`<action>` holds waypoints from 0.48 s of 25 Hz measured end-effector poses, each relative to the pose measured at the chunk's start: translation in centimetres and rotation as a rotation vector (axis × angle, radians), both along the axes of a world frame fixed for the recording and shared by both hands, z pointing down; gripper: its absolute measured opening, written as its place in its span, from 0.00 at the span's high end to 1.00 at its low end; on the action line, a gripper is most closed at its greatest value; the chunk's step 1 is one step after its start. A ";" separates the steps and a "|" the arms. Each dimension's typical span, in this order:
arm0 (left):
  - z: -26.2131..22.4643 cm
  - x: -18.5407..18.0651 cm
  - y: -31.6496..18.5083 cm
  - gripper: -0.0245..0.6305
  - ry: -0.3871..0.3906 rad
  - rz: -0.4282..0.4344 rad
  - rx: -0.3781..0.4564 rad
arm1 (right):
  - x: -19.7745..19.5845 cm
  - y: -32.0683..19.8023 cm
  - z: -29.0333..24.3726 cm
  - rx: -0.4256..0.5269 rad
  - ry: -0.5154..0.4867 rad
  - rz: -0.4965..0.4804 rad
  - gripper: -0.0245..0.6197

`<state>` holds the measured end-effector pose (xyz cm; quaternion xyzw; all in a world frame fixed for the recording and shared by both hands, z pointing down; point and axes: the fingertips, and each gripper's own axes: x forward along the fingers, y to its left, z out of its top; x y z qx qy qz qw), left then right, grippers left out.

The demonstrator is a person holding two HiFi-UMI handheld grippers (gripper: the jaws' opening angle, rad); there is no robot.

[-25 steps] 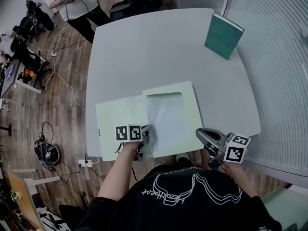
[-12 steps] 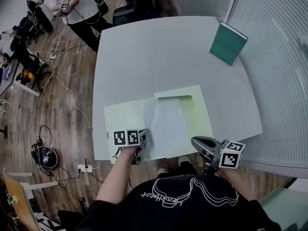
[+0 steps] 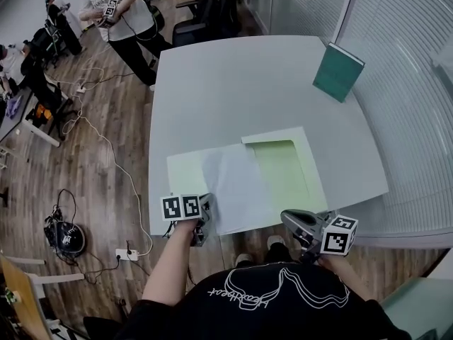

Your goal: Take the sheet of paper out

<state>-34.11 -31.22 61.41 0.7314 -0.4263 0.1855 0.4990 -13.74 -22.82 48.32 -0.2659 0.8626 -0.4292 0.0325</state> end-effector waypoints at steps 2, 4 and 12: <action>-0.6 -1.0 0.6 0.94 -0.010 0.001 0.026 | -0.4 0.9 0.2 -0.007 0.005 0.016 0.95; -1.1 -2.0 1.1 0.94 -0.022 -0.002 0.053 | -0.8 1.7 0.3 -0.010 0.018 0.033 0.95; -4.9 -4.7 3.2 0.94 -0.023 -0.043 0.180 | -1.7 4.0 -0.7 0.016 0.054 0.045 0.95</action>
